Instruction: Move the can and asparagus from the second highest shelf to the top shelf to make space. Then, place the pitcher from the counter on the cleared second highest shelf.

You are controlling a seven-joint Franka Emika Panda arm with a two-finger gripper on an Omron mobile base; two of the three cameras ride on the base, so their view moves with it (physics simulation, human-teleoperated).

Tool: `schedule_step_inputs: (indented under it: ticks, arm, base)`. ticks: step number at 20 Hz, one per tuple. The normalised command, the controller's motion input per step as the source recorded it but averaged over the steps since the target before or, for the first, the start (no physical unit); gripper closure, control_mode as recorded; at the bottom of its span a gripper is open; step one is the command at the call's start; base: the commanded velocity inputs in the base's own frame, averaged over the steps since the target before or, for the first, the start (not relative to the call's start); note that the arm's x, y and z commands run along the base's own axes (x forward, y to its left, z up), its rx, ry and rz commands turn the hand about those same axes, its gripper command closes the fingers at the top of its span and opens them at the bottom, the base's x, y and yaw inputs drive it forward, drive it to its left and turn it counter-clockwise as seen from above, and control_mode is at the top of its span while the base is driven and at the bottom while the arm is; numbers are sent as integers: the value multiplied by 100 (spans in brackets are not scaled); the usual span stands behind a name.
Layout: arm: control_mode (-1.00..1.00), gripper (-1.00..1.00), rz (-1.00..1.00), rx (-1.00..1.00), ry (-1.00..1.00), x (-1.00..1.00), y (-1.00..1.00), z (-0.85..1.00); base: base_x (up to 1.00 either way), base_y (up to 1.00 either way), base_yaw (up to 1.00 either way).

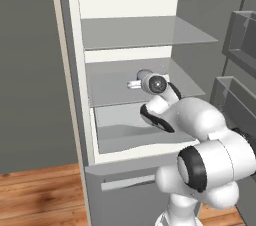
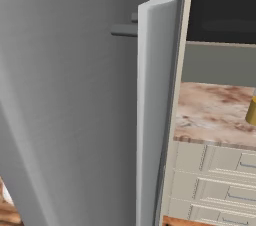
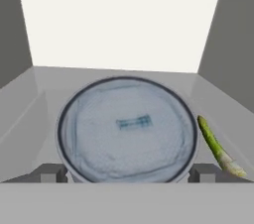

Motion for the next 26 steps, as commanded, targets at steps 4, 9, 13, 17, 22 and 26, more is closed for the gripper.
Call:
schedule_step_inputs:
  ticks: [4, 9, 13, 17, 22, 26]
  arm:
    - [-100, 100, 2, 0, 14, -63, 19, 83]
    - [-100, 100, 0, 0, 14, -58, 10, 92]
    - [-100, 100, 0, 0, 9, -39, 10, 99]
    - [-100, 100, 0, 0, 2, -27, 16, 69]
    - [-100, 100, 0, 0, -3, -8, 18, 37]
    - [-100, 100, 0, 0, -10, 0, 3, 43]
  base:
    - [0, 0, 0]
    - [0, 0, 0]
    - [0, 0, 0]
    - [0, 0, 0]
    - [0, 0, 0]
    - [0, 0, 0]
